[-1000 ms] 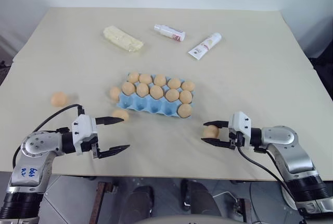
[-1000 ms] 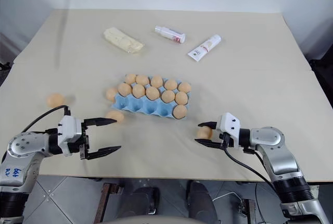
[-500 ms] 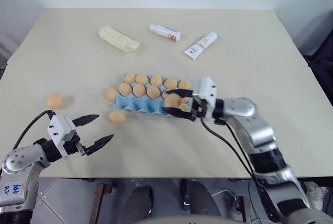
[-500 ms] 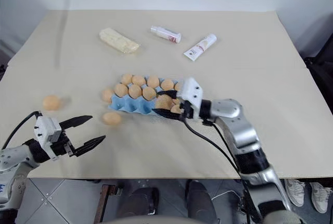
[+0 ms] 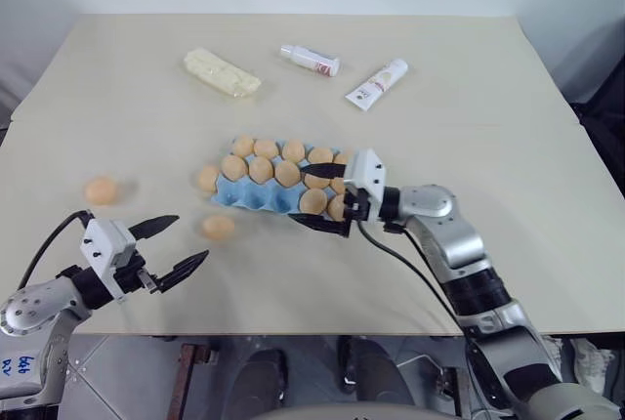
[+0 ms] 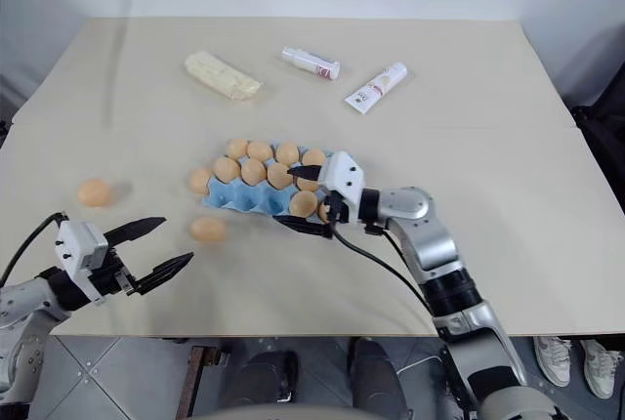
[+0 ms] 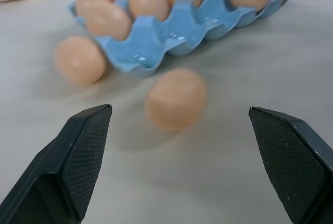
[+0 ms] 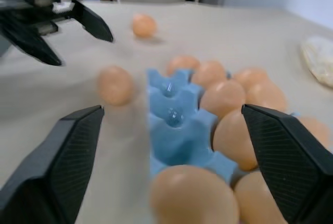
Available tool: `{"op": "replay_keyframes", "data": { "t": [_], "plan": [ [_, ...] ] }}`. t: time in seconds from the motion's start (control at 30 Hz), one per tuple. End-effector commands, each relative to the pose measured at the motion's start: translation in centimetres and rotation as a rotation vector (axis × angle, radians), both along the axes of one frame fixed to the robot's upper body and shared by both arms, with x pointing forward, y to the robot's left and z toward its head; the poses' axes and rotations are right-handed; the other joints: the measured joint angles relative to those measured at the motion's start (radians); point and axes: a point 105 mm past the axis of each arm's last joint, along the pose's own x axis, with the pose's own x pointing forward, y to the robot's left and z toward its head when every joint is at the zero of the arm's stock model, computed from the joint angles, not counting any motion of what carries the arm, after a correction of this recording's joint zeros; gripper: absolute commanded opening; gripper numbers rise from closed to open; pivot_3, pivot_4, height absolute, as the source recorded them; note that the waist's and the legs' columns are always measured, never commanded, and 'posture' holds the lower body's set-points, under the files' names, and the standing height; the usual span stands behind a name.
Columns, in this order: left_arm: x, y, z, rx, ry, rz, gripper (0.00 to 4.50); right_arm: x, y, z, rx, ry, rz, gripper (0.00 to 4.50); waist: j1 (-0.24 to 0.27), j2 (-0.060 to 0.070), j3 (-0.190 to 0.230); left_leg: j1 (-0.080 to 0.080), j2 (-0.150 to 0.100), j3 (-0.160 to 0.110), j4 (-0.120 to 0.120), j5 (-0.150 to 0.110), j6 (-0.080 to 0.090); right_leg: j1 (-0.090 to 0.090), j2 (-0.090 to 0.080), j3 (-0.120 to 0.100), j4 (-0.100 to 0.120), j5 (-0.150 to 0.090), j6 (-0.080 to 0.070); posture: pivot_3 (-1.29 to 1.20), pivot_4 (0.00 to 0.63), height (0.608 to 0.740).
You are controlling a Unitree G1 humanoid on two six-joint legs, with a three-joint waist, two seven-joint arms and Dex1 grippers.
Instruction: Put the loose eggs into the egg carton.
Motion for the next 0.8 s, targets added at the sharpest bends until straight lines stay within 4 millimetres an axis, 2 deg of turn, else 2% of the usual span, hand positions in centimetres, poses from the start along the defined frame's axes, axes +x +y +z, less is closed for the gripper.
{"op": "replay_keyframes", "data": {
  "t": [0.03,0.17,0.27,0.37,0.57,0.67,0.8],
  "plan": [
    [-0.3,1.4,1.2,0.001,-0.027,0.046,4.5,-2.2,-3.2,1.2,0.02,-0.02,0.039,4.48,0.001,0.0,0.0,0.0,0.0,0.0,0.0,0.0,0.0,0.001,0.0,0.0,0.0,0.0,0.0,0.0,0.15,0.74],
    [-0.5,3.9,0.9,-0.002,0.009,0.12,4.5,-3.5,-6.7,0.5,-0.029,0.006,0.01,4.48,-0.005,0.0,0.0,0.001,0.0,0.0,0.0,-0.001,0.0,0.002,0.0,0.0,-0.001,0.0,0.0,0.0,0.15,0.74],
    [-0.8,5.2,0.2,-0.003,0.05,0.159,4.5,-4.2,-7.9,0.5,-0.032,0.025,-0.006,4.48,-0.009,0.0,0.0,0.003,0.002,0.001,0.0,0.0,0.0,0.002,0.001,0.0,0.0,0.0,-0.001,0.0,0.15,0.74],
    [-0.6,5.1,-0.1,-0.015,0.061,0.164,4.5,-4.7,-8.2,0.3,-0.039,0.029,-0.01,4.48,-0.004,0.0,0.0,0.003,0.002,0.001,0.0,0.0,-0.001,0.002,0.001,0.0,0.001,-0.001,-0.001,0.0,0.15,0.74],
    [1.2,2.9,0.1,-0.055,0.025,0.139,4.5,-4.7,-7.7,-0.2,-0.046,0.006,-0.031,4.48,0.007,0.0,0.0,0.003,0.002,0.0,0.001,0.0,-0.001,0.002,0.0,0.0,0.0,0.0,-0.001,0.0,0.15,0.74],
    [2.6,0.6,-0.3,-0.079,0.02,0.106,4.5,-4.7,-7.3,-0.3,-0.044,-0.001,-0.033,4.48,0.018,0.0,0.0,0.002,0.002,0.0,0.0,0.0,-0.001,0.002,0.0,0.0,0.0,0.0,-0.001,0.0,0.15,0.74],
    [5.5,-2.6,-1.7,-0.101,0.037,0.057,4.5,-4.8,-6.8,-0.1,-0.047,-0.013,-0.03,4.48,0.028,0.0,0.0,0.002,0.001,0.0,0.001,0.0,-0.001,0.002,0.0,0.0,0.0,0.0,0.0,0.0,0.15,0.74]
  ]
}}
